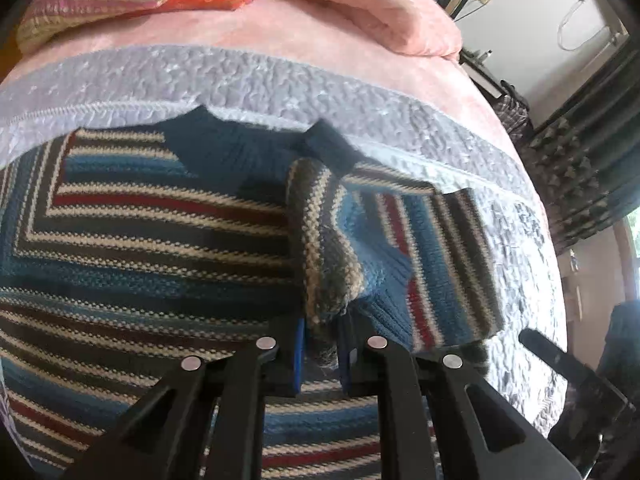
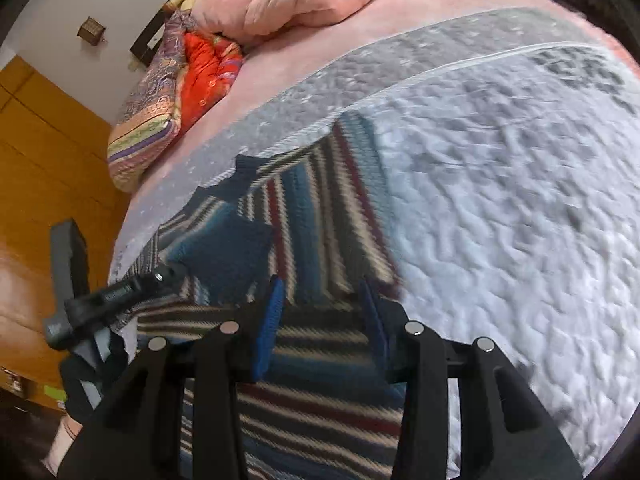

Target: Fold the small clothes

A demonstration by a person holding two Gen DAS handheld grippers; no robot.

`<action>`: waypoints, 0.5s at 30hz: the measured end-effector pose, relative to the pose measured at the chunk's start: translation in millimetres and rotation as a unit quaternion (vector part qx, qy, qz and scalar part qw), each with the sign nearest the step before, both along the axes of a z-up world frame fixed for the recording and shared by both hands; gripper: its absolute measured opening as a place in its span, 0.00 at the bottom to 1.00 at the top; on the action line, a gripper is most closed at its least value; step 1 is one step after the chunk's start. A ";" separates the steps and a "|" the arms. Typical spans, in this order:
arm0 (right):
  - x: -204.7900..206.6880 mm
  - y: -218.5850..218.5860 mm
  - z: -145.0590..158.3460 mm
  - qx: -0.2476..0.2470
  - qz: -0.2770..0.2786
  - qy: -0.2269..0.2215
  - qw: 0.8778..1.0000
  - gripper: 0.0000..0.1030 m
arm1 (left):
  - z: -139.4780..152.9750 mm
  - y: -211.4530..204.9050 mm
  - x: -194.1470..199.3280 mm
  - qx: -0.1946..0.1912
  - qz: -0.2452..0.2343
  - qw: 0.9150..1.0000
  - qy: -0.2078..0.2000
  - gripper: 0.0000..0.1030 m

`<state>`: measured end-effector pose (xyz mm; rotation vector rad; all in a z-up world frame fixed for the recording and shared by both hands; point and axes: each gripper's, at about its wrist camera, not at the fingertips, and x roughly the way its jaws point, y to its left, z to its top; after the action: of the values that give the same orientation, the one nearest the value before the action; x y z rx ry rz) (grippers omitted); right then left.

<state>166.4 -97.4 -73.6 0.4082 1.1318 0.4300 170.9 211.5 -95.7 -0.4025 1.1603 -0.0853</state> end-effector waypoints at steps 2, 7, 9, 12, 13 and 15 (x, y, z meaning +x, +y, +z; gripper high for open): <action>10.9 9.6 -8.5 -0.011 0.003 0.010 1.000 0.39 | -5.0 3.2 0.3 0.005 -0.002 1.000 0.005 0.12; 27.5 20.2 -44.6 -0.049 0.001 0.051 0.997 0.37 | -23.9 9.2 2.6 0.020 -0.010 0.999 0.029 0.19; 27.7 21.2 -48.1 -0.049 0.001 0.049 0.998 0.38 | -26.6 18.0 -1.4 0.021 -0.003 0.999 0.033 0.24; 27.7 22.7 -47.9 -0.055 0.006 0.047 0.997 0.38 | -18.8 27.0 -10.4 0.038 0.006 0.999 0.025 0.36; 28.5 22.3 -48.0 -0.055 0.008 0.048 0.997 0.38 | -12.8 28.6 -14.6 0.050 0.006 0.999 0.018 0.37; 28.6 21.4 -43.0 -0.051 0.007 0.052 0.997 0.37 | -1.4 27.3 -20.8 0.068 0.004 0.998 0.003 0.38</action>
<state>194.9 -76.0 -116.5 0.3367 1.2519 0.3639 150.1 238.8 -97.1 -0.2874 1.1628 0.0023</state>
